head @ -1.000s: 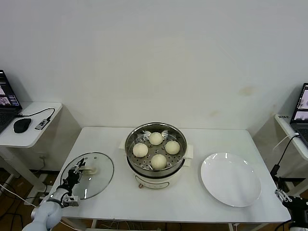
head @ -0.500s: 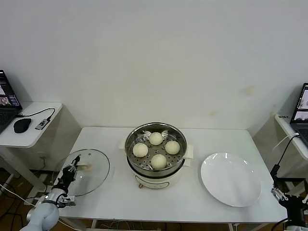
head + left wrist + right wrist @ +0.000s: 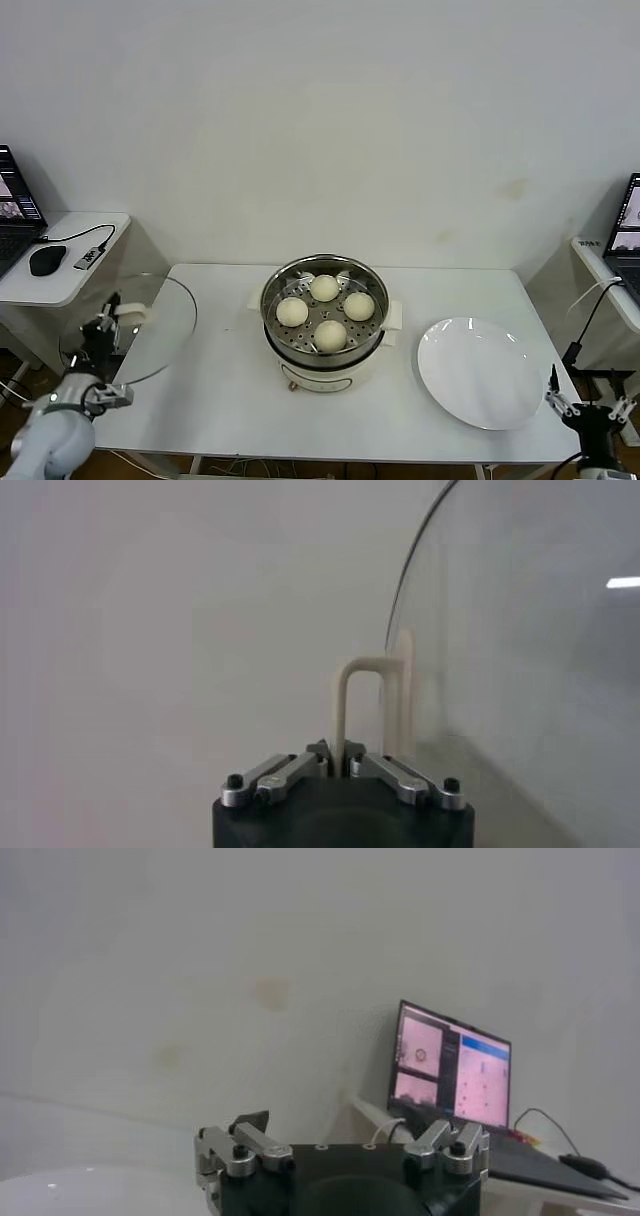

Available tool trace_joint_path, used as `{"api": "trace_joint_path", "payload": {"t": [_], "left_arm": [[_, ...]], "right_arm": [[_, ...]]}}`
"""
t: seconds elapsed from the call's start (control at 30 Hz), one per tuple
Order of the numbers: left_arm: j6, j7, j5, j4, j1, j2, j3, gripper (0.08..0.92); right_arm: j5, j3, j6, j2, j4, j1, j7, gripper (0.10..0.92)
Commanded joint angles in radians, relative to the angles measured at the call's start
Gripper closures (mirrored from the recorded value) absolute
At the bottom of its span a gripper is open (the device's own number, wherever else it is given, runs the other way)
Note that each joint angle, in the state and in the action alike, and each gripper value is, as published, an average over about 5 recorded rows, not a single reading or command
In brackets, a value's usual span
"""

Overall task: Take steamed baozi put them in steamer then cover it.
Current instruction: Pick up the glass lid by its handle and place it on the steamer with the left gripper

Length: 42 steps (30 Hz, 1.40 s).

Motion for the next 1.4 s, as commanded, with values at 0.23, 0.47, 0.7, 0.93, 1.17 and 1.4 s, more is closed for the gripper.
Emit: {"api": "trace_joint_path", "payload": {"t": [0.23,0.47,0.7,0.93,1.17,1.4], "left_arm": [[0.429,0.176,-0.079,-0.344,-0.269,0.153,0.473,0.851],[0.512,0.274,0.026,-0.277,-0.514,0.022,0.705,0.851],[0.563,0.376,0.161,-0.217,-0.602,-0.126,0.817,0.851],[0.568,0.391,0.206,-0.145,-0.651,-0.247,0.884,0.851],[0.544,0.366,0.175,-0.101,-0.677,-0.273,0.919,0.851],[0.514,0.334,0.160,-0.075,-0.665,-0.279,0.933,0.851]], "right_arm": [[-0.093,-0.103,0.007,0.040,-0.002,0.010,0.008,0.203],[-0.138,-0.119,0.015,0.057,-0.017,0.022,0.017,0.203],[-0.185,-0.127,0.033,0.070,-0.046,0.031,0.027,0.203],[-0.187,-0.136,0.035,0.074,-0.053,0.035,0.027,0.203],[-0.187,-0.133,0.042,0.075,-0.063,0.034,0.028,0.203],[-0.194,-0.135,0.049,0.080,-0.068,0.032,0.030,0.203]]}}
